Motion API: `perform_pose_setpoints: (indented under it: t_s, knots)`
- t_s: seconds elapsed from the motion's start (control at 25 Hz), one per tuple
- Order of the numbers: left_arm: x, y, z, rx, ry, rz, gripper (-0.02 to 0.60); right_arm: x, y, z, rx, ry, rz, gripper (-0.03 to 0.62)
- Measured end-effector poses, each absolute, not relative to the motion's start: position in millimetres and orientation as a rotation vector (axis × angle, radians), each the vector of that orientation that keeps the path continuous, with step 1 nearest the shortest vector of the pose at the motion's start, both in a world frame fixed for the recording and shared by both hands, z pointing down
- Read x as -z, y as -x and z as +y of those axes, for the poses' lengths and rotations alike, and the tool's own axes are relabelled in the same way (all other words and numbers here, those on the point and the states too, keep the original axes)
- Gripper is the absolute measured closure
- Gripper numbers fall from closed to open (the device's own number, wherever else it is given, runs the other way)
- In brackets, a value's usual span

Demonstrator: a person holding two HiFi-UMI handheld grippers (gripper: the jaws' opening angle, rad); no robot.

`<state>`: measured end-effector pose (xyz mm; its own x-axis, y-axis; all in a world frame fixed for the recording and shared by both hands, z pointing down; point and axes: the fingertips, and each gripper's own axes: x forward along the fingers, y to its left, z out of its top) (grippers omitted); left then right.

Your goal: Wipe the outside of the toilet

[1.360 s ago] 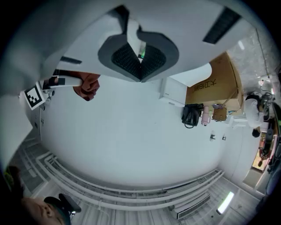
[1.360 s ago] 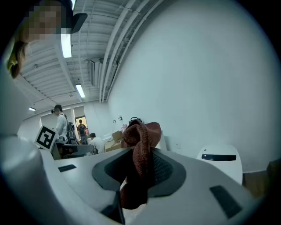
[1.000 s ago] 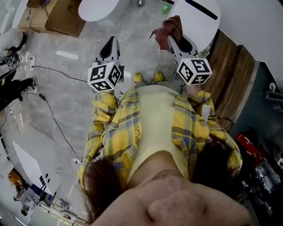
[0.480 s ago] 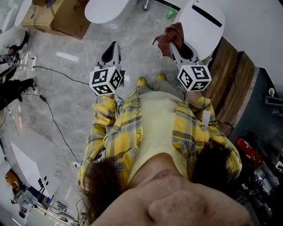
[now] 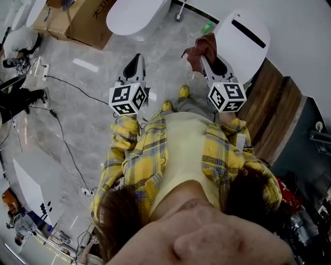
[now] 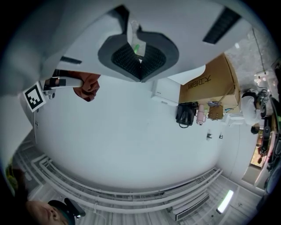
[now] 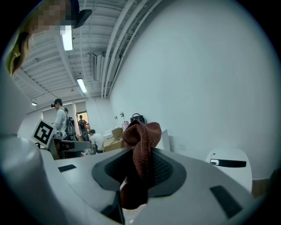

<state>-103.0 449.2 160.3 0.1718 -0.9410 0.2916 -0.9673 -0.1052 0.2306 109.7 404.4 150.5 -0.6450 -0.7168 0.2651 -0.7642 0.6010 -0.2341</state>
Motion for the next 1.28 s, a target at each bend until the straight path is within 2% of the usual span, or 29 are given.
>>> perform_pose_setpoints:
  t_s: [0.32, 0.64, 1.28]
  knots:
    - [-153, 82, 383, -0.088, -2.077, -1.86, 0.574, -147, -129, 334, -0.501, -1.212, -2.725, 0.473]
    - [-156, 82, 365, -0.077, -2.001, -1.904, 0.574, -160, -134, 296, -0.528, -1.176, -2.729, 0.473]
    - [-175, 161, 279, -0.069, -1.97, -1.902, 0.574, -175, -64, 209, -0.563, -1.205, -2.685, 0.473]
